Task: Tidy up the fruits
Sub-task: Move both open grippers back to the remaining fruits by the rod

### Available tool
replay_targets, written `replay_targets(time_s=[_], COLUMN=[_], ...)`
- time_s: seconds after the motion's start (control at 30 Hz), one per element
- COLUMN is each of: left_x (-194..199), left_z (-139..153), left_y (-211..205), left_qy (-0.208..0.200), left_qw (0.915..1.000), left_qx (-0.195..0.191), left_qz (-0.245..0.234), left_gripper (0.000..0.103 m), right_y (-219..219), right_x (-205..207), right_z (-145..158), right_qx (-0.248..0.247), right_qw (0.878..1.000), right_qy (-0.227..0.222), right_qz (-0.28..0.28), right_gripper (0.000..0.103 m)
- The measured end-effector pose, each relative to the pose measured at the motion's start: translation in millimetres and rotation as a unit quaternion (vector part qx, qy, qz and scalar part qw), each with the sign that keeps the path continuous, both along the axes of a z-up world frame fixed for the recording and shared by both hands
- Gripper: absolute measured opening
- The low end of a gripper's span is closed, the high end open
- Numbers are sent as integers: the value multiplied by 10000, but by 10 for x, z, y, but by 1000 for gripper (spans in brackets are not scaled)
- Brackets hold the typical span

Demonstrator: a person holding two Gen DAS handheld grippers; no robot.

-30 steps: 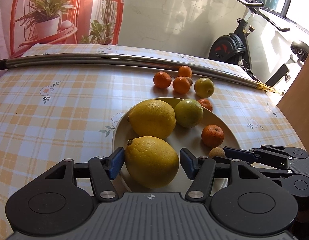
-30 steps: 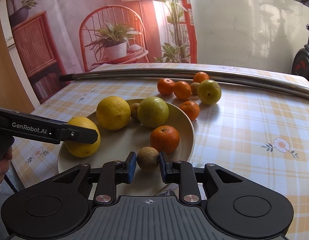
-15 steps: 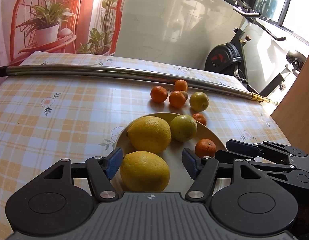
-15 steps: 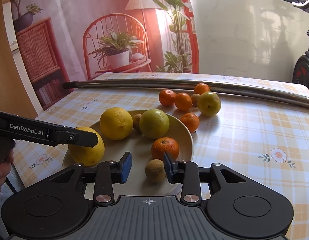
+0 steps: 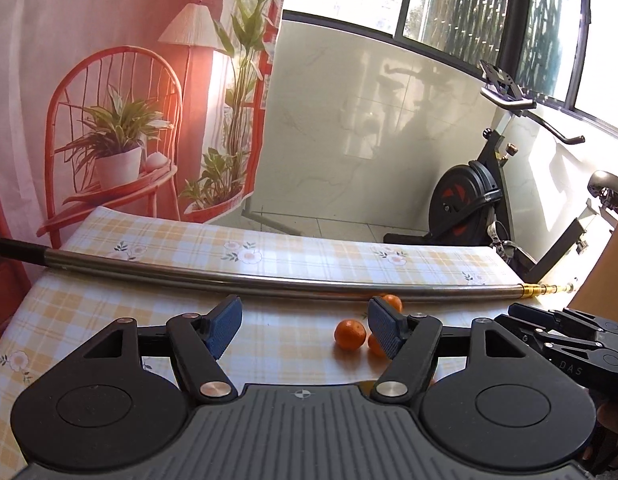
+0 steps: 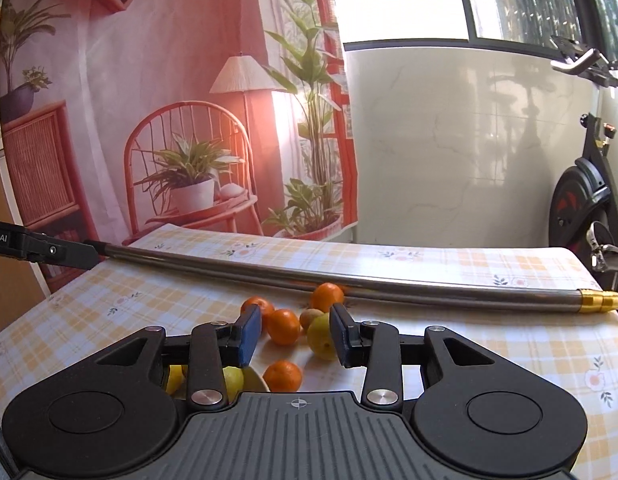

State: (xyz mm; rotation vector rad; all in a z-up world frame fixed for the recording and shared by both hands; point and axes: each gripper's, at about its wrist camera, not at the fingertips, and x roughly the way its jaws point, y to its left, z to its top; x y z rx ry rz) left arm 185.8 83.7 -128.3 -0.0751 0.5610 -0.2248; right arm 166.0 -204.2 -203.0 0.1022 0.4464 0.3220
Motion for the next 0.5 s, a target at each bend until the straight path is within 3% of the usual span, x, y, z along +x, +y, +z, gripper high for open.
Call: replay_targets(time_s=[0.2,0.27,0.4,0.5], left_x=[171,254,378,428], left_z=[227,222,109,-6], left_y=[6,-1,-95,-127], left_qy=[-489,-406,-178,-9], left_qw=[9974,9977,9987,9989], left_qx=[133,75,291,379], left_qz=[518,542,377,290], left_gripper=[88,89,89,89], right_y=[-142,-146,-52,-3], right_x=[325,431,672,860], right_z=[141,122,-67,-258], right_qx=[-115,-166,-334,-161], right_qw=[9994,9992,9994,9992], right_qy=[-299,-333,-43,349], right_qz=[-126,-130,17,78], right_gripper=[40,47,46,46])
